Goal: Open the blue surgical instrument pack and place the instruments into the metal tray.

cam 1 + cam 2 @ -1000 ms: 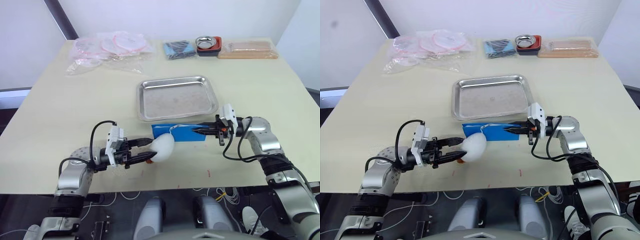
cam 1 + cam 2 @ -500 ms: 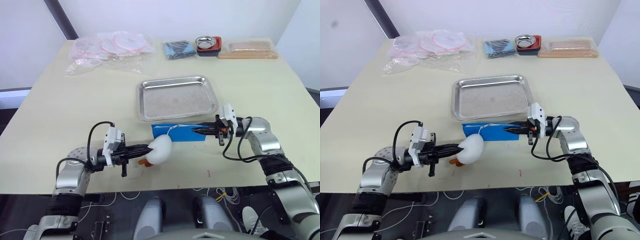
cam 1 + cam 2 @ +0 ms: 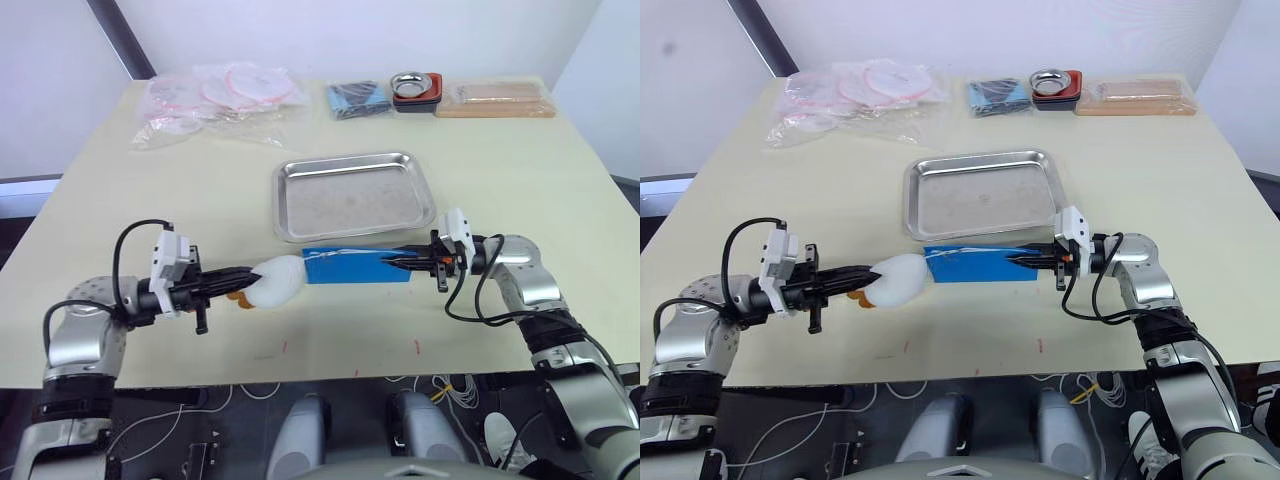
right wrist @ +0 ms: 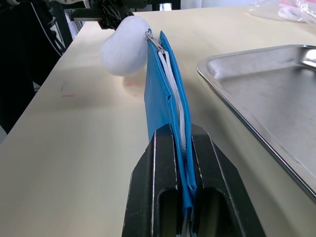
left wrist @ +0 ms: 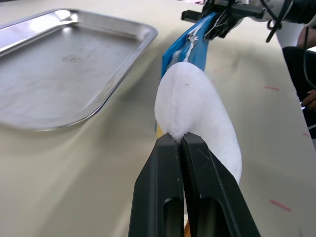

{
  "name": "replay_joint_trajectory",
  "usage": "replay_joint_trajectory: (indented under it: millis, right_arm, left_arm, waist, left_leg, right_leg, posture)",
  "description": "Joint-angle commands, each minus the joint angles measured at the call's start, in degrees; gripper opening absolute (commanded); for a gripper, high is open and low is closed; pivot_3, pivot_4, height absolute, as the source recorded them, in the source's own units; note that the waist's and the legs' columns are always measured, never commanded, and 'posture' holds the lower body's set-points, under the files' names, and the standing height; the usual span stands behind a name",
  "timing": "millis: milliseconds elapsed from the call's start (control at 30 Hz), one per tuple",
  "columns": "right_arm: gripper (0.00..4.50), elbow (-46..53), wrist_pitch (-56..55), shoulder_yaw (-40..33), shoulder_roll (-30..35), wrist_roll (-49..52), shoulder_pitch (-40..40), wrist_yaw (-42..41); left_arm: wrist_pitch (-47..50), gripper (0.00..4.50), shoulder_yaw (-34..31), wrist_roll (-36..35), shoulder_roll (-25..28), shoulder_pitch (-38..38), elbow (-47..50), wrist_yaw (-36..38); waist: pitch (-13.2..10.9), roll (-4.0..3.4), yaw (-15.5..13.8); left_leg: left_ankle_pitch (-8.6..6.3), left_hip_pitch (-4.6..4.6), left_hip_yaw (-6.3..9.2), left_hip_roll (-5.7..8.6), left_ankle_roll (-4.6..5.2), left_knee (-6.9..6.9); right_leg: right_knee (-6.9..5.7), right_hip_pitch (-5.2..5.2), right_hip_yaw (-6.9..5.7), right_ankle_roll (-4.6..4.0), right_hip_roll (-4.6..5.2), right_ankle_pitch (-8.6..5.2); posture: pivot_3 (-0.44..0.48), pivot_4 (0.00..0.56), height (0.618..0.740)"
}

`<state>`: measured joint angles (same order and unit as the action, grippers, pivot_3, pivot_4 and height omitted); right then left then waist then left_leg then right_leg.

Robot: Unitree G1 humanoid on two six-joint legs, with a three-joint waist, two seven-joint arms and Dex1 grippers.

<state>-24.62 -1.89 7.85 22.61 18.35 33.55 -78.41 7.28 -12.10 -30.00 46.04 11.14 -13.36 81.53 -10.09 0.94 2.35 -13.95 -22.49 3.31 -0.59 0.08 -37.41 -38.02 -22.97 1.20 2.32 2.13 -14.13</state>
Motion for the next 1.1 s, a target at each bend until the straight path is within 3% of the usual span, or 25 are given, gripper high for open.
replay_joint_trajectory:
  millis: [33,400,1100]
  right_arm:
    - [0.0,0.89,-0.47,-0.35,-0.16,0.14,-0.43,-0.13]
    - [0.0,0.81,-0.39,-0.25,-0.29,0.13,-0.63,-0.19]
    - [0.0,-0.94,-0.69,-0.03,-0.71,-0.24,0.23,-0.98]
  left_arm:
    - [-0.39,0.03,-2.72,-0.37,1.57,0.4,-0.46,-0.28]
    - [1.48,0.03,-4.33,0.03,4.72,-0.66,-0.7,-2.15]
    - [2.14,0.03,-9.83,0.33,5.57,-4.99,2.43,-7.28]
  waist:
    - [0.0,0.0,0.0]
    - [-0.01,-0.01,0.01]
    - [-0.01,-0.01,0.06]
  left_leg:
    - [0.0,0.0,0.0,0.0,0.0,0.0]
    - [0.0,-0.01,-0.02,-0.02,0.0,0.01]
    - [0.0,-0.01,-0.16,-0.13,0.0,0.03]
  right_leg:
    - [0.0,0.0,0.0,0.0,0.0,0.0]
    - [0.0,-0.04,0.03,0.0,-0.02,0.0]
    - [-0.01,-0.12,0.13,-0.09,-0.1,0.05]
  posture:
    - [0.0,0.15,0.74]
    - [0.0,0.15,0.74]
    - [0.0,0.15,0.74]
